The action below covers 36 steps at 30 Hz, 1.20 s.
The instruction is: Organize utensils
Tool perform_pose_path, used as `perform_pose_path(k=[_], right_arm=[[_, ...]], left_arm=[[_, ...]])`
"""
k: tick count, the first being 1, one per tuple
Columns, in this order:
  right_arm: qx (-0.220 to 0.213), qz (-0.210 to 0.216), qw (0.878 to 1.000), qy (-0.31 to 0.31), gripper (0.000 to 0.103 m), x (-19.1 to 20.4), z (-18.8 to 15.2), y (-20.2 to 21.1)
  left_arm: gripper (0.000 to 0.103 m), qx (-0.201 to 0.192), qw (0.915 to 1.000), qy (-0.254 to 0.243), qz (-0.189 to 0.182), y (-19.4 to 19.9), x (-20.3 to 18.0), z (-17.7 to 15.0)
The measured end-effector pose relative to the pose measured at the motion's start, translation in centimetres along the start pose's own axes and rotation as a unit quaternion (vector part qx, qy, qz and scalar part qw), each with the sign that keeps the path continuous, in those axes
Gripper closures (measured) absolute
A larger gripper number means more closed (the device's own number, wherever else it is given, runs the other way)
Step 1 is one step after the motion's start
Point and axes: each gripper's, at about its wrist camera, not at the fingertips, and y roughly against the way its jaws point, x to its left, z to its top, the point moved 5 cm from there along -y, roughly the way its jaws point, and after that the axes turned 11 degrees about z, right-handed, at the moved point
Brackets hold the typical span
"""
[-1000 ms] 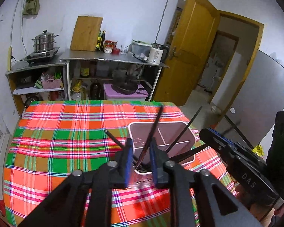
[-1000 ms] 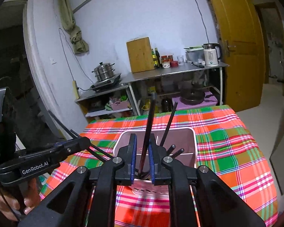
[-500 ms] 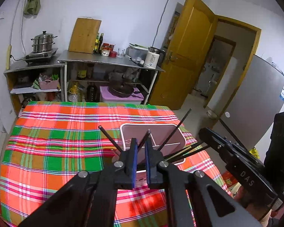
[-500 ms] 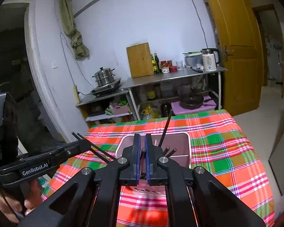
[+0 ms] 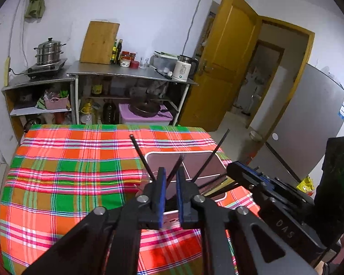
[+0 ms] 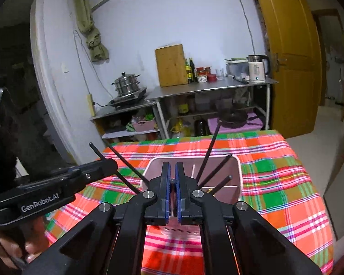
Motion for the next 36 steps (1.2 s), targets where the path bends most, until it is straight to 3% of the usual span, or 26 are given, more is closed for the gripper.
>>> perform_pose_path(k=[1, 3, 15, 20, 25, 36], right_arm=[[-0.004, 0.002, 1.0, -0.001, 0.098, 0.0, 0.1, 0.3], [-0.01, 0.004, 1.0, -0.001, 0.093, 0.1, 0.3, 0.8], [-0.045, 0.01, 0.999, 0.009, 0.089, 1.5, -0.1, 6.2], [-0.034, 0.004, 0.999, 0.004, 0.086, 1.5, -2.6, 8.1], [-0.015, 0.002, 1.0, -0.007, 0.076, 1.3, -5.9, 9.2], [0.015, -0.019, 1.0, 0.003, 0.075, 1.6, -11.7, 11.3]], left_arm=[[0.07, -0.004, 1.0, 0.004, -0.002, 0.3, 0.1, 0.1], [0.063, -0.015, 0.9998, 0.007, -0.006, 1.1, 0.1, 0.2], [0.062, -0.045, 0.9989, -0.003, 0.014, 6.0, 0.8, -2.2], [0.061, -0.039, 0.9988, -0.011, 0.025, 7.0, 0.6, -5.0], [0.061, -0.022, 0.9992, -0.014, 0.032, 7.2, 0.1, -8.2], [0.057, -0.013, 0.9981, -0.024, 0.055, 7.7, -1.2, -13.9]])
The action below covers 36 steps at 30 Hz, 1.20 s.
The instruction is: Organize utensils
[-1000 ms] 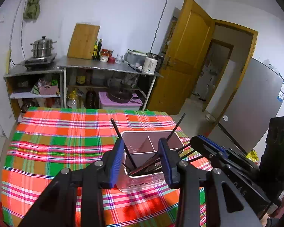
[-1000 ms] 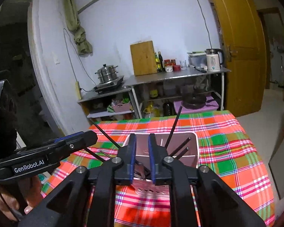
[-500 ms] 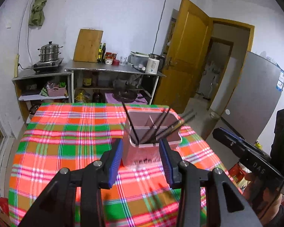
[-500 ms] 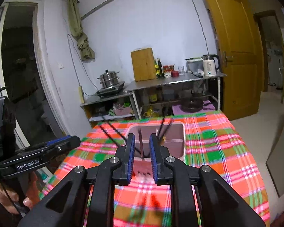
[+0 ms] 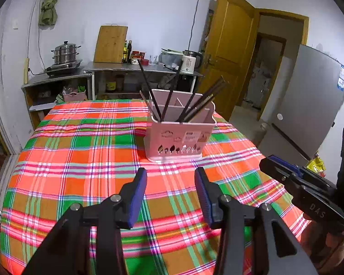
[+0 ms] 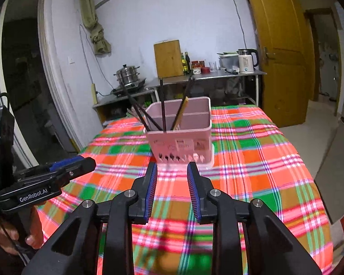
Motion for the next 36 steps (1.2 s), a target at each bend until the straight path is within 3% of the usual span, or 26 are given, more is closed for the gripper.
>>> perform_pose_path(k=[13, 36], right_arm=[[0.008, -0.017, 1.0, 0.017, 0.075, 0.4, -3.3, 0.6], [0.004, -0.042, 0.999, 0.032, 0.075, 0.1, -5.5, 0.3]], left_arm=[[0.056, -0.012, 0.9999, -0.001, 0.008, 0.9, -0.4, -3.6], [0.056, -0.041, 0.9989, -0.006, 0.021, 0.2, -0.7, -5.9]])
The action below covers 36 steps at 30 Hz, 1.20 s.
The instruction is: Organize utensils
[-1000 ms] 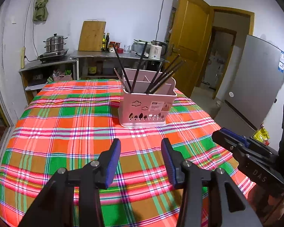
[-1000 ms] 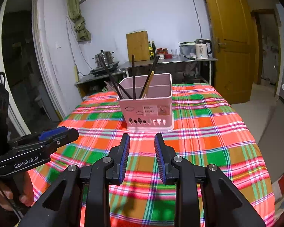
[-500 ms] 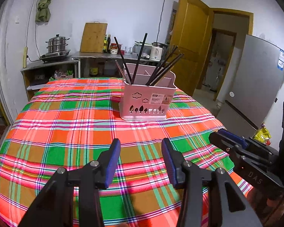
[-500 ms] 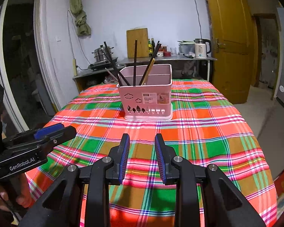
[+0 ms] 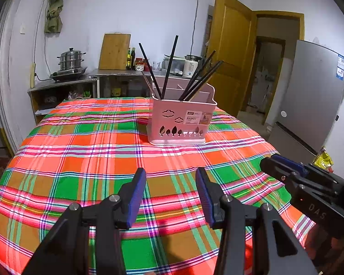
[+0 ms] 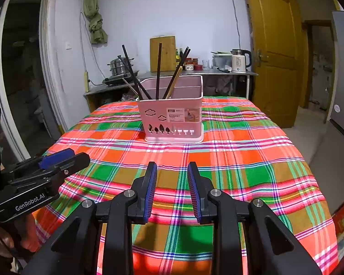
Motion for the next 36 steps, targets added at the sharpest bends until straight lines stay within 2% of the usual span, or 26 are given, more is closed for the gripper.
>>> perform_pose_path(k=[36], right_arm=[[-0.002, 0.001, 1.0, 0.003, 0.075, 0.46, 0.02, 0.19]], left_arm=[[0.056, 0.003, 0.9999, -0.008, 0.009, 0.08, -0.23, -0.43]])
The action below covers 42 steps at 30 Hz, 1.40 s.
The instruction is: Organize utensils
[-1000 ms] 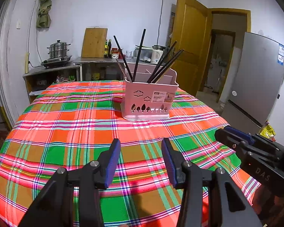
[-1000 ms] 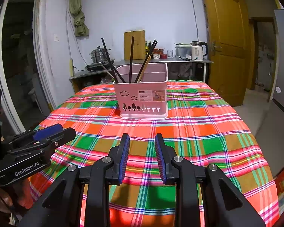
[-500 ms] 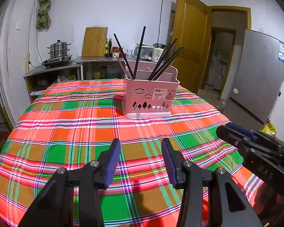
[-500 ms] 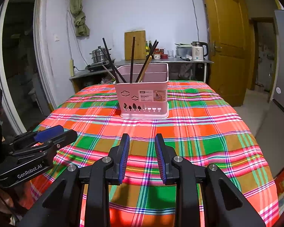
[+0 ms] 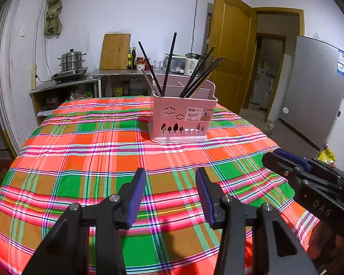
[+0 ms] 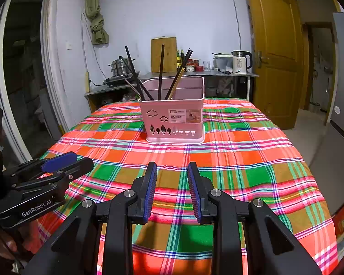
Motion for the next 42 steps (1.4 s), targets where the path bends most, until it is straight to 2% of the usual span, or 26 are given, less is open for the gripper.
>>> perform_pose_path(k=[42], right_arm=[[0.001, -0.002, 1.0, 0.002, 0.075, 0.05, -0.15, -0.03]], left_arm=[[0.056, -0.007, 0.9999, -0.014, 0.004, 0.37, -0.25, -0.07]])
